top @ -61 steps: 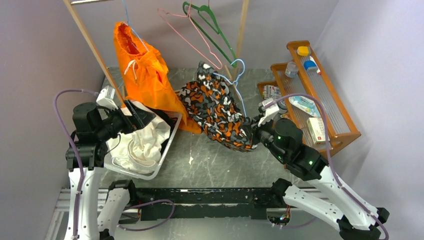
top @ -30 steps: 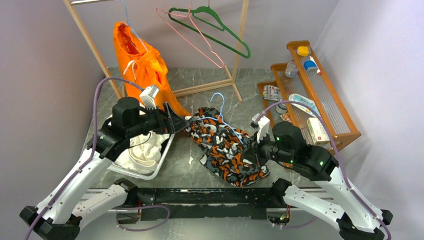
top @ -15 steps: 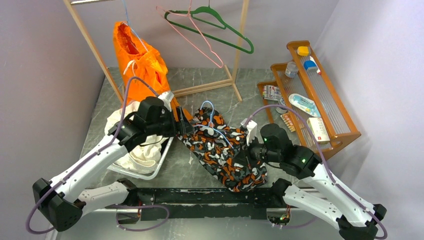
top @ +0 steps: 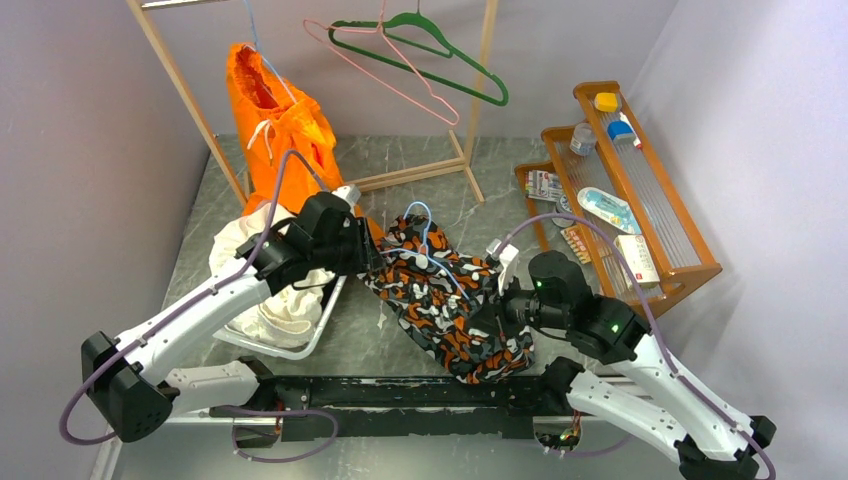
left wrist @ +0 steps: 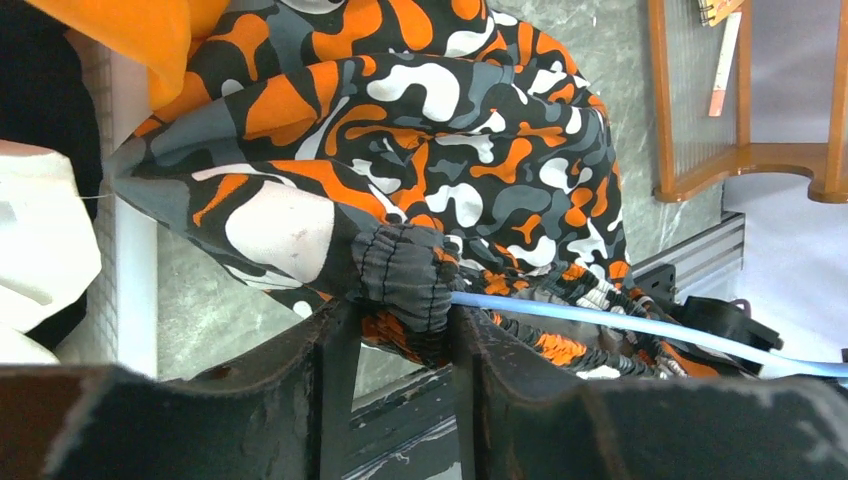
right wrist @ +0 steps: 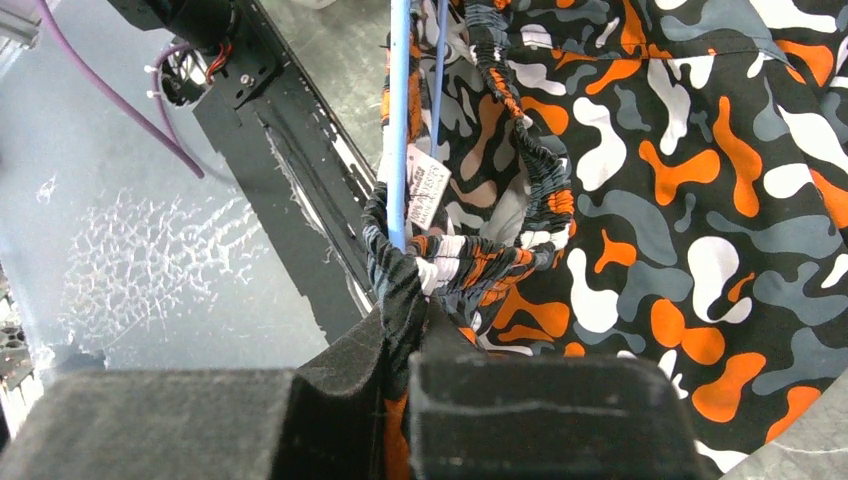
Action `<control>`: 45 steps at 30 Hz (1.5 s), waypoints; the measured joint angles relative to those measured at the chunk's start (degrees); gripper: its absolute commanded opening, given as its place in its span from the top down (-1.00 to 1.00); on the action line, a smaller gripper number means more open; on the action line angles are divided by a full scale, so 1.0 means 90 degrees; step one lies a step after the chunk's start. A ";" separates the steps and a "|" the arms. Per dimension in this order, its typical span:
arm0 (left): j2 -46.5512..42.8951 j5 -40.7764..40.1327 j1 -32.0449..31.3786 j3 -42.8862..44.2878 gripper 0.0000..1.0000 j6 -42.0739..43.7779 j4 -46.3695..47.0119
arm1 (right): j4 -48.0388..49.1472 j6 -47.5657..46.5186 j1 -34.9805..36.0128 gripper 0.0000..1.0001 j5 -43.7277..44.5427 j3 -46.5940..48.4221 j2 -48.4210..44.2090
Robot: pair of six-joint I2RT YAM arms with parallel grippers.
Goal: Remove the shorts from the hanger
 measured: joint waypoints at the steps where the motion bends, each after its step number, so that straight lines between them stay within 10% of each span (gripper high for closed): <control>1: 0.0027 -0.0029 -0.0015 0.0046 0.47 0.0000 -0.0019 | -0.0007 -0.0012 0.0000 1.00 -0.0019 0.0000 -0.0017; 9: 0.0015 -0.0221 -0.0041 0.0078 0.86 -0.0053 -0.0049 | -0.0063 -0.0041 0.0000 0.96 -0.0104 0.0002 -0.0046; 17: -0.0114 -0.0163 -0.0041 -0.0148 0.86 0.0104 0.0163 | 0.0204 0.0104 0.0000 0.08 -0.0160 -0.0039 0.0425; 33: 0.0163 0.0163 -0.0044 -0.0855 0.86 0.0180 0.0580 | 0.1957 0.0937 0.0000 -0.27 -0.0102 -0.1231 0.2137; 38: 0.0250 0.0163 -0.0068 -0.0865 0.86 0.0180 0.0578 | 0.2441 0.1149 0.0000 -0.79 0.0041 -0.1467 0.1994; 45: 0.0255 0.0163 -0.0073 -0.0865 0.86 0.0182 0.0578 | 0.3475 0.1307 0.0000 -0.62 0.0641 -0.1914 0.1297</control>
